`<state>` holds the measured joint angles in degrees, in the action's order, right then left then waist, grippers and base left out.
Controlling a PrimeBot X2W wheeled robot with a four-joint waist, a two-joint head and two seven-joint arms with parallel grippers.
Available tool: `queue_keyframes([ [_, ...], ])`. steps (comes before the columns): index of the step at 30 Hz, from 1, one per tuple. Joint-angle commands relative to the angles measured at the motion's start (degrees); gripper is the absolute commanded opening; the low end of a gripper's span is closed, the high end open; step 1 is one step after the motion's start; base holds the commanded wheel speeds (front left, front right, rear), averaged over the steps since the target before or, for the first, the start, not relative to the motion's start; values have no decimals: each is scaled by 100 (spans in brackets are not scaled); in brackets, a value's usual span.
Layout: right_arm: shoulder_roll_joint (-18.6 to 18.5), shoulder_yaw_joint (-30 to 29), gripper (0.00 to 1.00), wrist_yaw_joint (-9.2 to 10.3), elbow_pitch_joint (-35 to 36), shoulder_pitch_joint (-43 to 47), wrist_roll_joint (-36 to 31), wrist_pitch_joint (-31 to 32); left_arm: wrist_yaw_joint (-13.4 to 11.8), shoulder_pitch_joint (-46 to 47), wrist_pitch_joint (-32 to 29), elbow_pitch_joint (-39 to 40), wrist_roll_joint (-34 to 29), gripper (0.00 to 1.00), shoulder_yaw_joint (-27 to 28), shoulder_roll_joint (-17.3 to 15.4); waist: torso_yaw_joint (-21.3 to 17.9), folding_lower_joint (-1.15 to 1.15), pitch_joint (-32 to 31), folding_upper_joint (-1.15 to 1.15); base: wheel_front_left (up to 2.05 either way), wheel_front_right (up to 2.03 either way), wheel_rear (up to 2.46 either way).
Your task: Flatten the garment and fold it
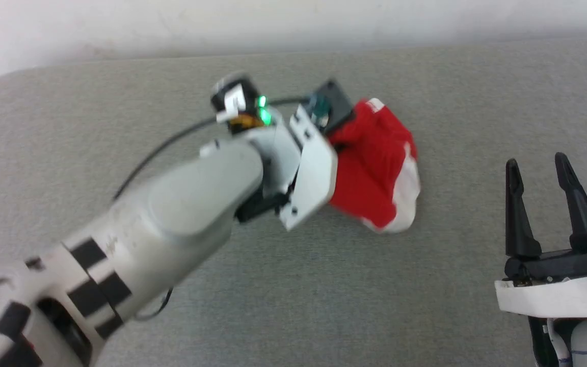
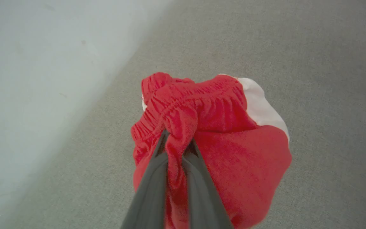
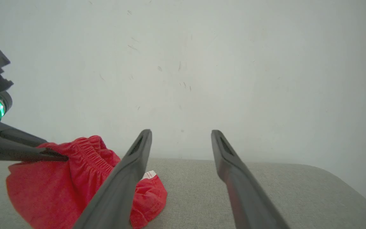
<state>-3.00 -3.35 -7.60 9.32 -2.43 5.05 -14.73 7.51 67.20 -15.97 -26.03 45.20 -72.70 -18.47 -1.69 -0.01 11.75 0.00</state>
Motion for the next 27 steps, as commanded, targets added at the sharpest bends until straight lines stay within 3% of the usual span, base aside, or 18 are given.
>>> queue_keyframes([
  [1, 12, 13, 100, 11, -15, -47, 30, -27, -2, -205, -5, -62, 58, 0, -28, 10, -247, 1, 65, 0, 0, 0, 0],
  [9, 12, 62, 100, 11, -97, -40, 54, -27, -2, -1681, -222, -614, -282, 0, -63, 57, -368, 1, 51, 0, 0, 0, 0],
  [10, 12, 60, 100, 11, -113, -25, 50, -27, -2, -1813, -201, -652, -308, 26, -63, 78, -356, 1, 23, 0, 0, 0, 0],
  [11, 12, 53, 100, 11, -132, -11, 47, -27, -2, -1907, -142, -666, -327, 67, -63, 105, -337, 1, -11, 0, 0, 0, 0],
  [12, 12, 48, 100, 11, -146, 3, 43, -27, -2, -1953, -6, -689, -310, 100, -63, 129, -310, 1, -55, 0, 0, 0, 0],
  [17, 12, 51, 100, 11, -168, 127, -9, -27, -51, -1766, 1249, -769, -478, 100, 98, 308, -115, 1, -330, 0, 0, 0, 0],
  [20, 12, 27, 100, 11, -164, 245, -36, -27, -289, -1711, 2070, -639, -547, 100, 390, 415, 34, 1, -506, 0, 0, 0, 0],
  [23, 12, 2, 100, 11, -149, 350, -62, -27, -653, -1722, 2714, -466, -658, 100, 649, 400, 192, 1, -634, 0, 0, 0, 0],
  [27, 13, -39, 100, 11, -112, 410, -89, -27, -1388, -1923, 3075, -45, -837, 100, 1262, 298, 344, 1, -679, 0, 0, 0, 0],
])
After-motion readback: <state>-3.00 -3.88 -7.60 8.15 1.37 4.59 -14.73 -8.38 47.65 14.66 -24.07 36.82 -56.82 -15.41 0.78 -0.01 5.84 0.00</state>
